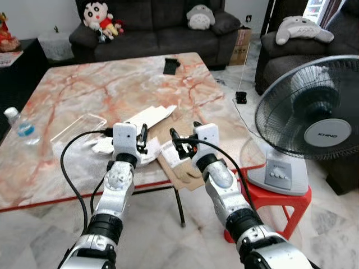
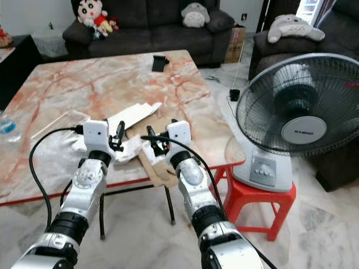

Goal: Picking trash to rubbish bin

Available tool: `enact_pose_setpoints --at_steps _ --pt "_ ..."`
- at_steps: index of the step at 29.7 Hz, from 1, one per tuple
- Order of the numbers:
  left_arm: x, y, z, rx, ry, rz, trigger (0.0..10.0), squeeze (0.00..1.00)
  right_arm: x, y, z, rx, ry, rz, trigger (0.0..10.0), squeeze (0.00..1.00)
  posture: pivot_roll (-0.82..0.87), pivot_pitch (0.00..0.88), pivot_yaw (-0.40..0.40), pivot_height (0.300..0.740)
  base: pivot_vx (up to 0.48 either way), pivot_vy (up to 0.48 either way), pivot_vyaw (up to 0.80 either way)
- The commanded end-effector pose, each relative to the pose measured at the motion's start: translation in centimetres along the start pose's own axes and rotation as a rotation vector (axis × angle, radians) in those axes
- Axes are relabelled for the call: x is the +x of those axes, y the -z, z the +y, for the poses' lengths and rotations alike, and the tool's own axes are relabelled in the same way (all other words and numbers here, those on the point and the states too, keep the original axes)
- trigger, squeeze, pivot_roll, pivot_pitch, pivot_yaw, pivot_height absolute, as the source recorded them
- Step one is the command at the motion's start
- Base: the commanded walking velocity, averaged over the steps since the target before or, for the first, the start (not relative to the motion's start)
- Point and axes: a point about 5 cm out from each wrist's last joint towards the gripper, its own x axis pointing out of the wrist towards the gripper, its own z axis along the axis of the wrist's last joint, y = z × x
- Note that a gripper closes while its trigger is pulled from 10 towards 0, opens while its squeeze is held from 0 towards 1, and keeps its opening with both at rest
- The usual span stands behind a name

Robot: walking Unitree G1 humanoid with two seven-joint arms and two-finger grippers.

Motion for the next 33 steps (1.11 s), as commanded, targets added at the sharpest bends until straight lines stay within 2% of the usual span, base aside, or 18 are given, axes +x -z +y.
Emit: enact_pose_setpoints --at_steps 1,4,8,9,12,13,14,18,19,22,25,33 --pt "0.0 -0.2 0.9 0.043 -0.005 -0.001 10.0 0.0 0.5 -0.6 1.0 0.007 -0.022 -0.02 10.0 0.0 0.04 0.007 0.031 0.74 0.33 0.0 0.0" --pt "-0.1 -0.3 0.8 0.082 0.006 -0.006 10.0 0.0 0.5 -0.6 1.0 0.008 -0.022 -0.02 10.0 0.0 0.04 0.007 0.031 0.74 0.32 0.0 0.0" --pt "-0.4 -0.3 0.8 0.179 0.02 -0.004 10.0 0.0 0.5 -0.6 1.0 0.006 -0.023 -0.019 10.0 0.0 0.05 0.018 0.031 0.74 0.0 0.0 0.0" --pt "-0.5 -0.1 0.6 0.24 0.038 0.013 10.0 0.0 0.5 -0.6 1.0 0.006 -0.023 -0.017 10.0 0.0 0.05 0.018 0.031 0.74 0.0 0.0 0.0" --pt "-0.8 0.1 0.2 0.321 0.091 0.02 10.0 0.0 0.5 -0.5 1.1 0.006 -0.025 -0.014 10.0 0.0 0.05 0.021 0.029 0.74 0.0 0.0 0.0" --pt "-0.9 0.1 0.1 0.331 0.099 0.021 10.0 0.24 0.5 -0.5 1.1 0.006 -0.025 -0.013 10.0 0.0 0.05 0.021 0.029 0.74 0.0 0.0 0.0" --pt "-0.9 0.1 -0.1 0.35 0.12 0.017 10.0 1.0 0.5 -0.5 1.1 0.006 -0.027 -0.013 10.0 0.0 0.05 0.023 0.027 0.74 0.0 0.0 0.0" --pt "-0.6 0.2 -0.3 0.434 0.136 0.031 10.0 1.0 0.5 -0.5 1.2 0.007 -0.029 -0.012 10.0 0.0 0.05 0.023 0.027 0.74 0.0 0.0 0.0" --pt "-0.4 0.5 -0.4 0.502 0.159 0.064 10.0 1.0 0.5 -0.5 1.2 0.006 -0.029 -0.012 10.0 0.0 0.05 0.024 0.027 0.74 0.0 0.0 0.0" --pt "0.0 0.8 -0.5 0.606 0.189 0.104 10.0 1.0 0.5 -0.4 1.2 0.006 -0.028 -0.01 10.0 0.0 0.05 0.025 0.027 0.74 0.0 0.0 0.0" --pt "0.5 0.9 -0.7 0.649 0.207 0.128 10.0 1.0 0.4 -0.3 1.2 0.005 -0.029 -0.009 10.0 0.0 0.05 0.024 0.027 0.74 0.0 0.0 0.0" --pt "1.1 1.3 -1.3 0.683 0.226 0.159 10.0 1.0 0.3 -0.2 1.2 0.007 -0.028 -0.005 10.0 0.0 0.04 0.028 0.028 0.74 0.0 0.0 0.0"
